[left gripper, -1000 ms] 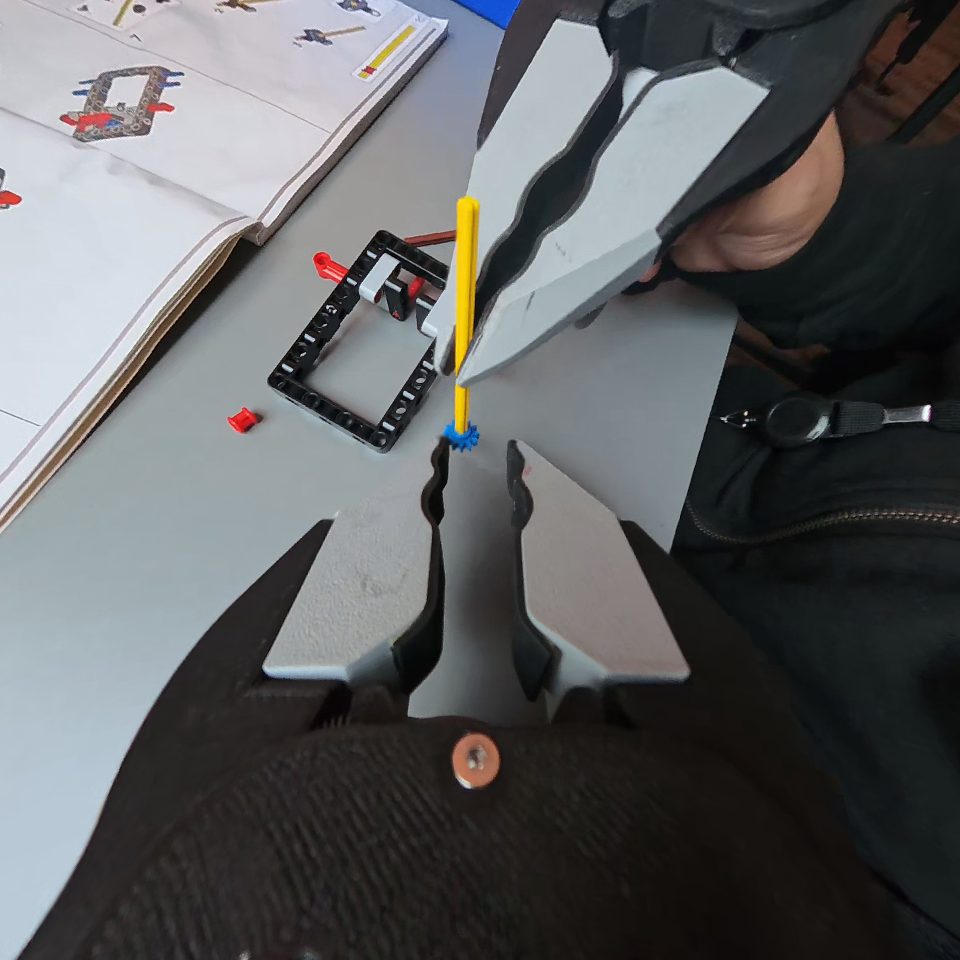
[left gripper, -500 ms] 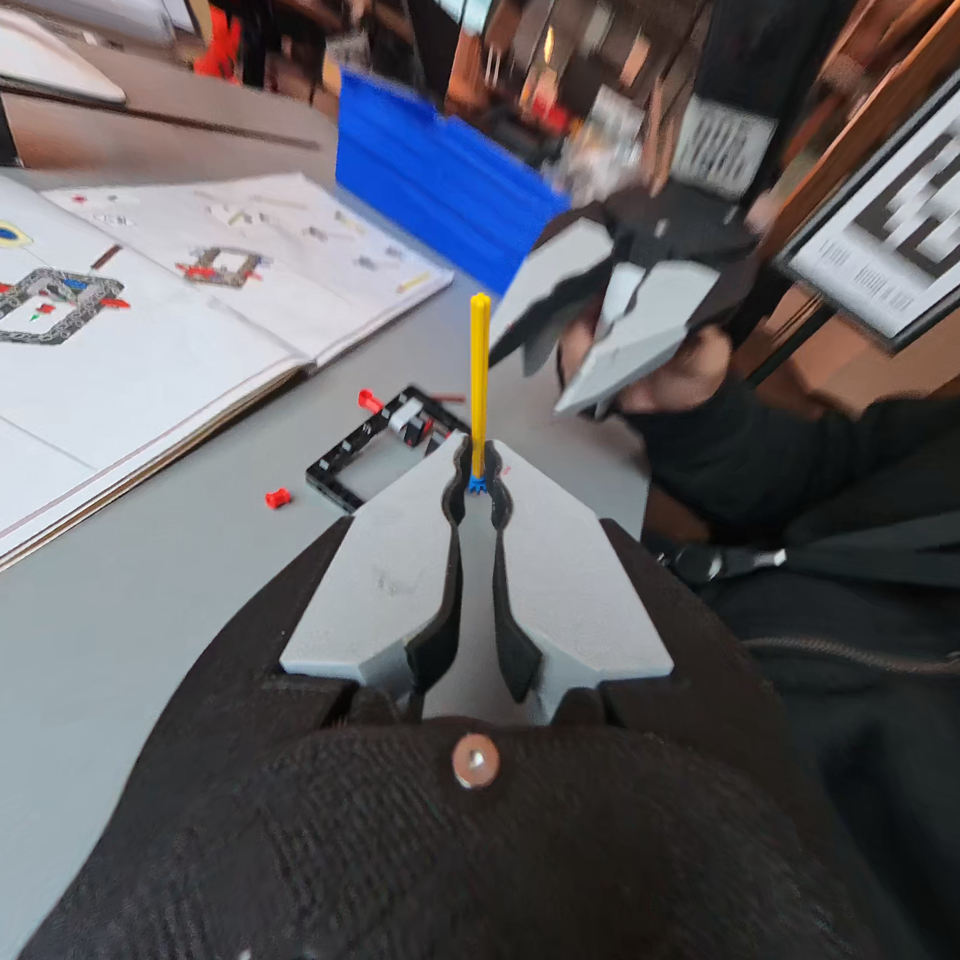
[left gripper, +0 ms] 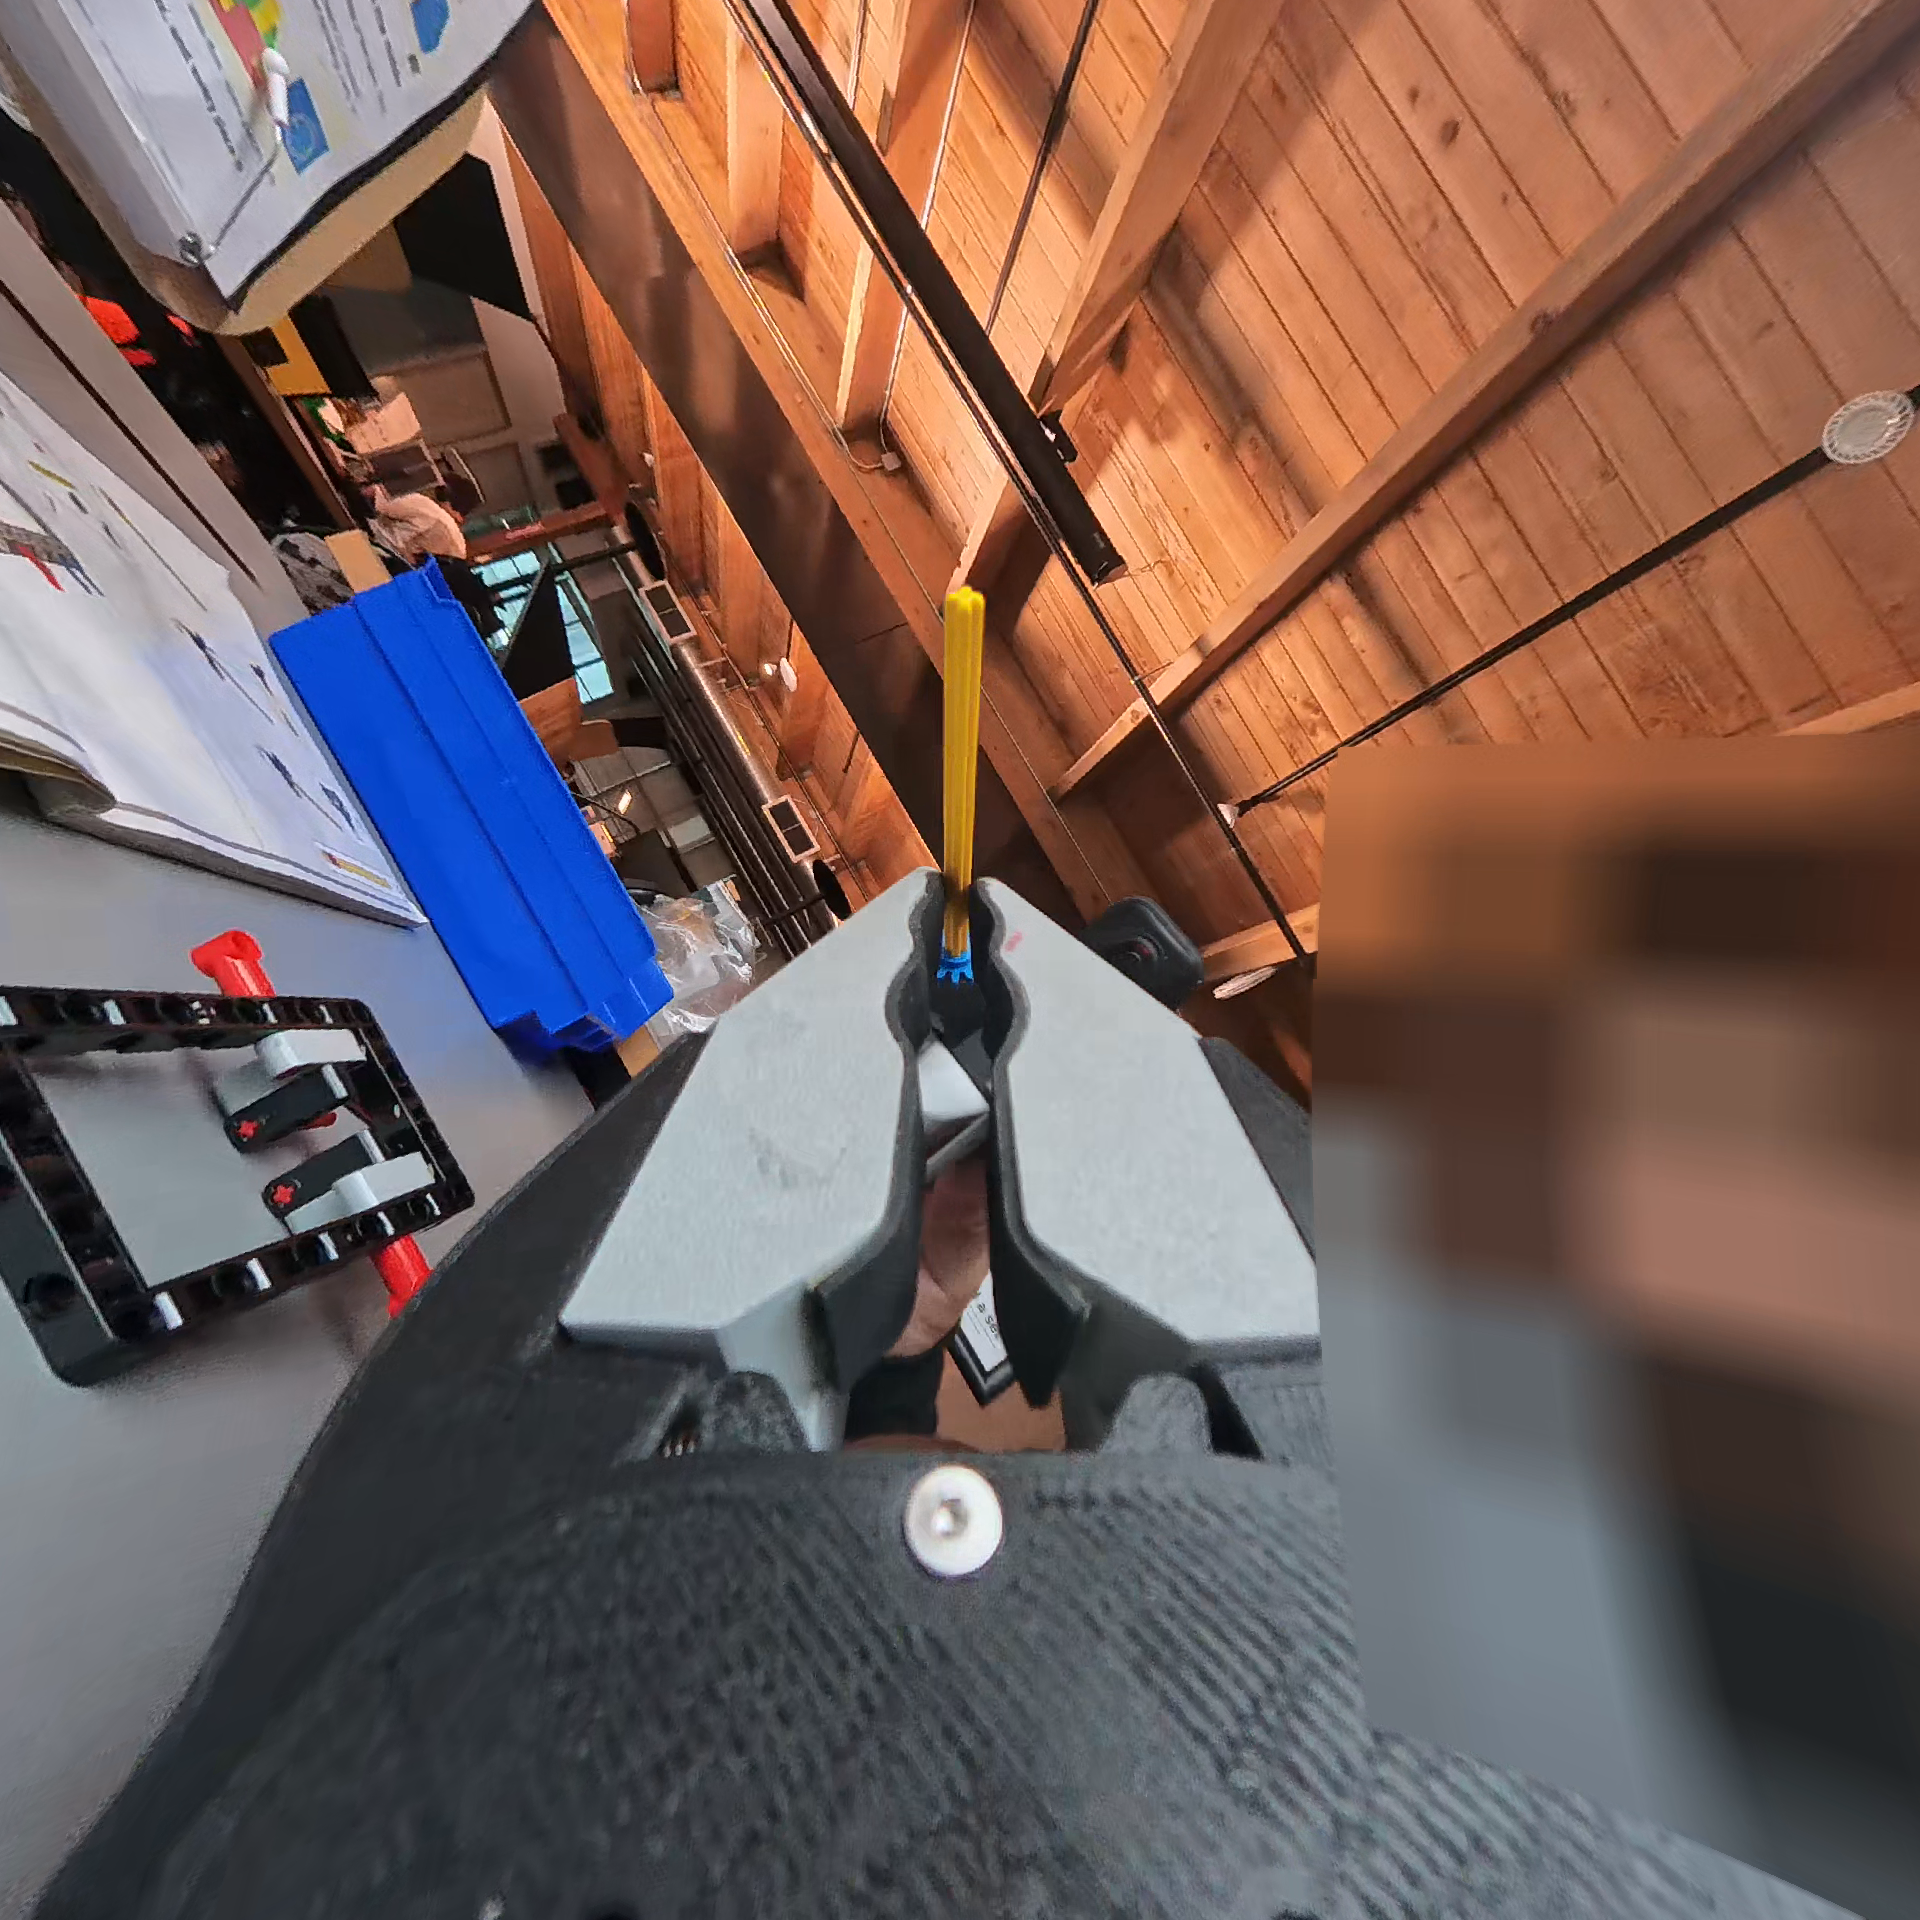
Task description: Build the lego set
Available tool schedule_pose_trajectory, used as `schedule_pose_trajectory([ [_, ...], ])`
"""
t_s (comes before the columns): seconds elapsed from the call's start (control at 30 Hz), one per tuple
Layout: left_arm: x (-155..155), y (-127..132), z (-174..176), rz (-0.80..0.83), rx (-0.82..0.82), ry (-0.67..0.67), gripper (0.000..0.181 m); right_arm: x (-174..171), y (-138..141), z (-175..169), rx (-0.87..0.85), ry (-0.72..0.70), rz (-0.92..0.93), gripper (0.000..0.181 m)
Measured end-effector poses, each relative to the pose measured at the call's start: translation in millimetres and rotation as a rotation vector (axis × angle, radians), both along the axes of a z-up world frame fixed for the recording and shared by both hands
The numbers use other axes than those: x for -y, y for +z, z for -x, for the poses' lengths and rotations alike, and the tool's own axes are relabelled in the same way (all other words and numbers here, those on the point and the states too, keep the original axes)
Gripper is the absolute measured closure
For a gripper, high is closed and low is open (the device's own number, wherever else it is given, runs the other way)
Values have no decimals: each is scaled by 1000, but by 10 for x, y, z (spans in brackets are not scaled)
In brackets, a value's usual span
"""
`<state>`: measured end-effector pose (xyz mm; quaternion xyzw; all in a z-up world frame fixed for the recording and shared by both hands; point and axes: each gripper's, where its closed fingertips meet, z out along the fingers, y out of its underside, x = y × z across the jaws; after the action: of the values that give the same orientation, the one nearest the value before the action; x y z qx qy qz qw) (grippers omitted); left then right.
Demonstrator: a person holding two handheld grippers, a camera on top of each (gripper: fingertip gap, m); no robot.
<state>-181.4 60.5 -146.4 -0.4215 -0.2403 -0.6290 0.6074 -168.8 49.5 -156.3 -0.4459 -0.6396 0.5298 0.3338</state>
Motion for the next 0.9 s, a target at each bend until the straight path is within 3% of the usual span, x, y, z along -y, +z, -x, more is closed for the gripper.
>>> schedule_pose_trajectory([
  [0.03, -5, -12, -1, 4, 4, 9, 178, 4, 4, 3, -4, -4, -7, 152],
  [0.13, -15, -33, -24, 17, 13, 9, 178, -58, -20, 8, -8, -46, -46, 170],
  [0.33, -13, -41, -51, 40, -22, -9, 179, -57, -25, -13, -24, -25, -55, 170],
  [0.47, 35, -157, -114, 106, -73, -106, 174, -79, -91, -56, -17, 6, -105, 171],
  [0.6, 176, -374, -161, 251, -461, -108, 166, -149, -279, -133, 19, 57, -196, 171],
  [0.7, 212, -435, -126, 322, -1072, -11, 161, -196, -431, -186, 71, 111, -240, 171],
  [0.8, 40, -424, -23, 331, -1599, 118, 155, -180, -471, -217, 80, 198, -229, 170],
  [0.9, -137, -604, -105, 296, -1871, 31, 161, -258, -455, -193, 86, 235, -189, 171],
])
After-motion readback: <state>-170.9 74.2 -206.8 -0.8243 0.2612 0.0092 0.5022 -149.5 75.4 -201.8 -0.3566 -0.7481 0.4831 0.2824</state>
